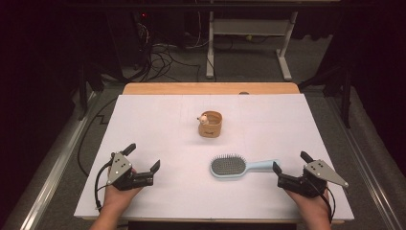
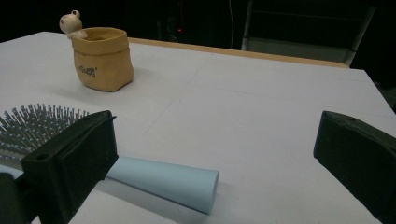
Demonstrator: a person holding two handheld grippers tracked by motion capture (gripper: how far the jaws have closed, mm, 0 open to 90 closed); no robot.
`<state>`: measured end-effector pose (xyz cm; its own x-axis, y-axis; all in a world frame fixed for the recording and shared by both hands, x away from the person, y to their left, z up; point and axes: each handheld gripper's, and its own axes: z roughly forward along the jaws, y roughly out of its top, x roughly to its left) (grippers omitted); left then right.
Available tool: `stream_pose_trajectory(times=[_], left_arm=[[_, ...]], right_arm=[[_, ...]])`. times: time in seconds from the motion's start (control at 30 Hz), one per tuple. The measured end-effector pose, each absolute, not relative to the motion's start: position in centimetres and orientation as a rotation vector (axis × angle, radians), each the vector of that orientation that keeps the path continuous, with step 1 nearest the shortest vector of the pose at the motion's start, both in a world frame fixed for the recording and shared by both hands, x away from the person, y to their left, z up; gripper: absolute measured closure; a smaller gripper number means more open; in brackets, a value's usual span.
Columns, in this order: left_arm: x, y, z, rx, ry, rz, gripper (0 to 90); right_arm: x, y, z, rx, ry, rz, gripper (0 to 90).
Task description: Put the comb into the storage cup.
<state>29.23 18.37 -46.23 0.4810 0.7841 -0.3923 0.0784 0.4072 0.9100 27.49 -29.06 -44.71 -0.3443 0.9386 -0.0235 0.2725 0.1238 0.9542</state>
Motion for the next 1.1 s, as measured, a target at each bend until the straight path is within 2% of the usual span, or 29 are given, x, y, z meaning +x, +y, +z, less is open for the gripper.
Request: stream_pose_trajectory(times=[0.53, 0.67, 0.73, 0.77, 0.87, 0.9, 0.93, 0.97, 1.0, 1.1], left_arm=[[29.3, 18.4, -46.3, 1.079, 1.024, 0.509, 0.0], [29.2, 18.4, -46.2, 1.077, 1.017, 0.498, 0.0], [29.2, 18.3, -46.2, 1.073, 1.004, 0.504, 0.0], [29.2, 18.3, -46.3, 1.075, 1.002, 0.507, 0.0], [29.2, 18.3, -46.3, 1.08, 1.008, 0.505, 0.0], [29.2, 18.3, -46.3, 1.08, 1.008, 0.505, 0.0], [29.2, 18.3, -46.3, 1.079, 1.006, 0.507, 0.0], [29.2, 18.3, -46.3, 1.077, 1.006, 0.506, 0.0], [29.2, 18.3, -46.3, 1.075, 1.007, 0.506, 0.0], [29.3, 18.3, -46.4, 1.074, 1.01, 0.508, 0.0]], right_arm=[[27.5, -29.1, -44.8, 1.192, 1.725, 1.244, 0.2], [27.6, -29.2, -44.8, 1.214, 1.719, 1.245, 3.5], [27.6, -29.3, -44.8, 1.22, 1.724, 1.241, 8.1], [27.7, -29.4, -44.7, 1.226, 1.723, 1.243, 13.5], [27.8, -29.5, -44.6, 1.231, 1.725, 1.243, 18.6], [27.8, -29.6, -44.7, 1.235, 1.727, 1.243, 22.8], [28.1, -29.6, -44.7, 1.239, 1.739, 1.244, 31.7], [28.1, -29.6, -44.7, 1.239, 1.739, 1.244, 31.7], [28.2, -29.6, -44.7, 1.24, 1.749, 1.242, 36.2], [29.0, -29.6, -44.9, 1.238, 1.791, 1.236, 55.3]])
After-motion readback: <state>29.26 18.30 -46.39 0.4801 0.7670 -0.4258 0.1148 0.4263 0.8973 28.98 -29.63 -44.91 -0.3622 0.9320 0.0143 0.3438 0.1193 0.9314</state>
